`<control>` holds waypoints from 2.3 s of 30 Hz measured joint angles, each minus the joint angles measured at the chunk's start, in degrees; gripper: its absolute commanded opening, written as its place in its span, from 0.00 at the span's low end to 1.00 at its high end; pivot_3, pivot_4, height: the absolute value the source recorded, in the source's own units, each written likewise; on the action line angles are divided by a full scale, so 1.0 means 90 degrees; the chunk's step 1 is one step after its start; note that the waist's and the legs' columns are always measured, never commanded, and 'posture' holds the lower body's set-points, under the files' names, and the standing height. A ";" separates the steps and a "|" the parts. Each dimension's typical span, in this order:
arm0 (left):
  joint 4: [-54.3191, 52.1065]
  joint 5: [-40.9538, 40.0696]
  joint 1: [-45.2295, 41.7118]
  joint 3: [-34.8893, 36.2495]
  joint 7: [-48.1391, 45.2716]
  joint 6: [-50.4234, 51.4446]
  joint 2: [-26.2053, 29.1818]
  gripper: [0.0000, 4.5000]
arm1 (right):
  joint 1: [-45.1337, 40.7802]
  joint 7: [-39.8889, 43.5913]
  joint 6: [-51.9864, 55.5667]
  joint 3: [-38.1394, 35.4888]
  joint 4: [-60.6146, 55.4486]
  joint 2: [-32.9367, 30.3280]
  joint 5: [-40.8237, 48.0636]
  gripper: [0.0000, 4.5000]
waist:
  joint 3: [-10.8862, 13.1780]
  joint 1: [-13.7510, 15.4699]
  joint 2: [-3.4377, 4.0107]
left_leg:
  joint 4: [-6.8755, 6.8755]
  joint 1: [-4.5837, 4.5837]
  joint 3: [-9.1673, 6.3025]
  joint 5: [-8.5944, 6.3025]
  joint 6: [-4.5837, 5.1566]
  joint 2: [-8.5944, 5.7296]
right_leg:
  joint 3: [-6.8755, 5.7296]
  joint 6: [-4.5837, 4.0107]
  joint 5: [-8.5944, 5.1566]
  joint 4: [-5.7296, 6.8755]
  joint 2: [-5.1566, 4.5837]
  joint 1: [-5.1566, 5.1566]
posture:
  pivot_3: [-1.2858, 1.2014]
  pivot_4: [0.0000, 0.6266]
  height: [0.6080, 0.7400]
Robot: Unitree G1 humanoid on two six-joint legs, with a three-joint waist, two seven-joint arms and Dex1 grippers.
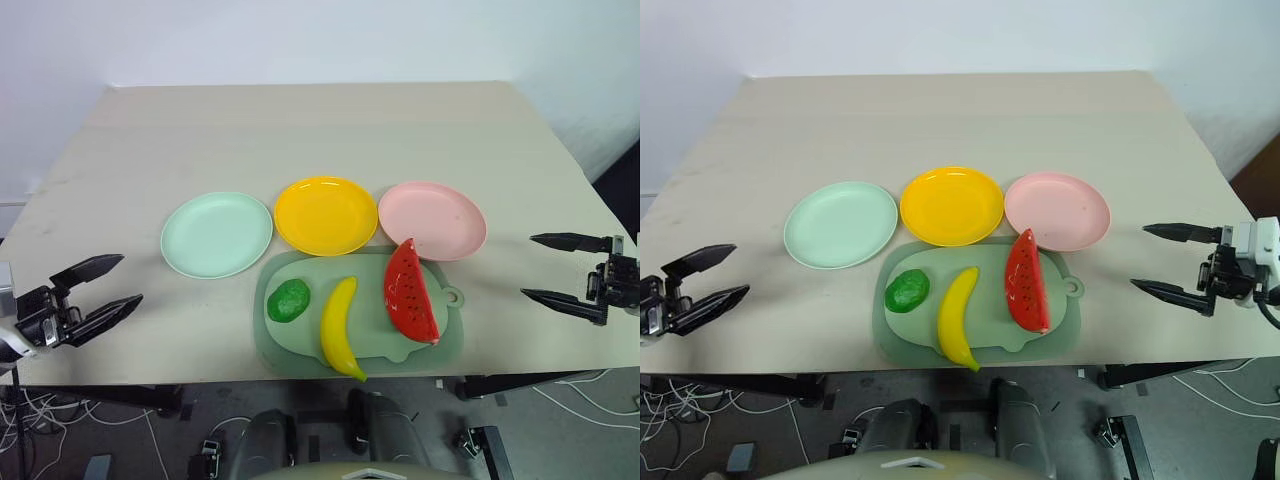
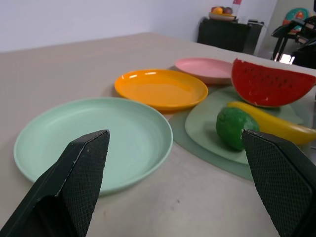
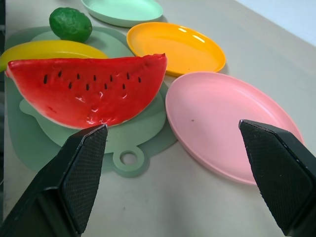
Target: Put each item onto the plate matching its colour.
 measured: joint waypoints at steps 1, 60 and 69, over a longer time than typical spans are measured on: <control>0.0000 0.0001 -0.0044 -0.0004 0.0004 -0.0003 -0.0019 0.99 | 0.0004 -0.0003 -0.0002 -0.0025 -0.0004 0.0014 -0.0013 1.00 | 0.0000 -0.0003 0.0000 | 0.0000 0.0000 0.0001 0.0000 0.0000 -0.0002 | 0.0000 0.0001 0.0000 0.0000 0.0001 0.0000 | 0.52 0.24 0.97; -0.0184 0.0557 0.0097 -0.1028 -0.0401 -0.0828 -0.0704 0.99 | -0.1554 -0.3398 0.7895 0.1684 -0.4677 -0.0725 0.0836 1.00 | -0.0002 0.0003 -0.0002 | 0.0009 -0.0032 -0.0014 -0.0002 0.0003 0.0011 | 0.0000 -0.0003 0.0000 -0.0001 -0.0005 -0.0027 | 0.52 0.24 0.97; -0.0451 0.0561 0.0337 -0.1135 -0.0072 -0.0895 -0.1001 0.99 | -0.2139 -0.5302 1.0450 0.1742 -0.5060 0.0407 0.1227 1.00 | -0.0005 -0.0004 -0.0003 | 0.0033 -0.0099 -0.0018 -0.0002 0.0004 -0.0003 | -0.0004 0.0010 0.0011 0.0004 -0.0004 -0.0076 | 0.52 0.24 0.97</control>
